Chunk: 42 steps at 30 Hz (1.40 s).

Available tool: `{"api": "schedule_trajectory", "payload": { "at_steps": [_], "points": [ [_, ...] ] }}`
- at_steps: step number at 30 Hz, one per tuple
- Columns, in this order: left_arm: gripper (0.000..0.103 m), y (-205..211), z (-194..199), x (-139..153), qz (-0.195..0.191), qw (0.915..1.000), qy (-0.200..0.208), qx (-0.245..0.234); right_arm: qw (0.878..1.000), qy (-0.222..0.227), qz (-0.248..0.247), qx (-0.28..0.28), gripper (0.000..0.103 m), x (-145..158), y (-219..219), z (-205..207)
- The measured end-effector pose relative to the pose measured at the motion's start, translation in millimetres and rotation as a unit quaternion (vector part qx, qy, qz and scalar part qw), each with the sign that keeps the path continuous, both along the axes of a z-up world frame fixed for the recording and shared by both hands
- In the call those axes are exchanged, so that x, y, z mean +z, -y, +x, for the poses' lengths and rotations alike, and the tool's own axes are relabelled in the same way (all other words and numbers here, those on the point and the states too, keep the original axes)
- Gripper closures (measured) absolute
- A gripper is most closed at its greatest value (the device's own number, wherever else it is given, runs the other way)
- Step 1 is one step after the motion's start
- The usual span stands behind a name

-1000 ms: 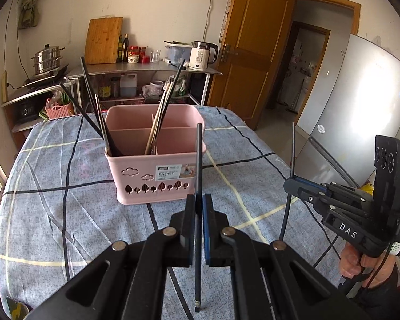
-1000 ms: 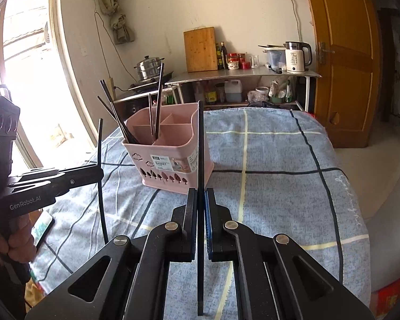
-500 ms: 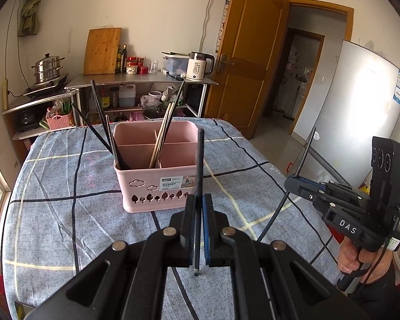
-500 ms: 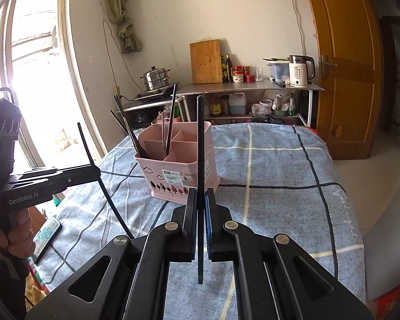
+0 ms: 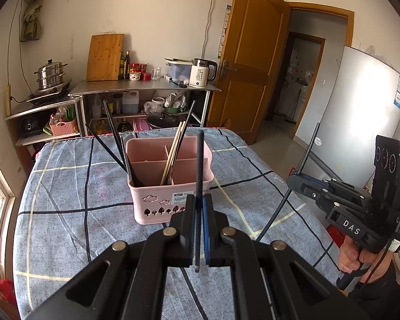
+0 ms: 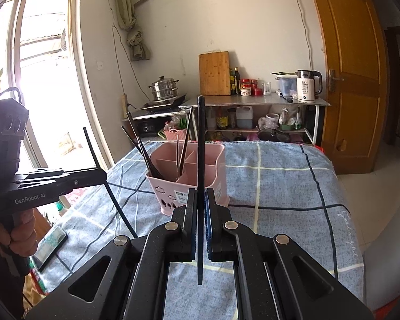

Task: Organize utensils
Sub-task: 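Lift both held black chopsticks and carry them above the pink basket, then lower the chopsticks into the basket and open both tools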

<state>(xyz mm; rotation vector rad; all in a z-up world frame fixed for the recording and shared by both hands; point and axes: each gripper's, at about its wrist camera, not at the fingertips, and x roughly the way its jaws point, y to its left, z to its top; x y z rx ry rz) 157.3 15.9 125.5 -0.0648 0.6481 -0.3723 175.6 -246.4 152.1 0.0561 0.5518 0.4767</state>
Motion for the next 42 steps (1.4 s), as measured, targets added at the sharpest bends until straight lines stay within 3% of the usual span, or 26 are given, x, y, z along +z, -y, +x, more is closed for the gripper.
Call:
{"api": "schedule_trajectory", "payload": {
  "at_steps": [16,26,33,42],
  "points": [
    [0.098,-29.7,46.7,55.0,-0.004,0.9984,0.043,0.036,0.998,0.053,0.023,0.028,0.098,46.1,-53.4,52.7],
    [0.098,-35.3,71.7,76.7,-0.007,0.9967,0.072,0.037,0.996,0.075,0.035,0.029,0.098,59.9,-79.9,83.9],
    [0.098,-35.2,86.3,68.0,-0.012,0.9961,0.080,0.035,0.995,0.089,0.042,0.026,0.098,56.4,-89.8,95.7],
    [0.098,-34.3,98.8,37.7,-0.016,0.9979,0.055,0.030,0.997,0.067,0.030,0.026,0.098,24.3,-100.9,104.7]
  ]
}}
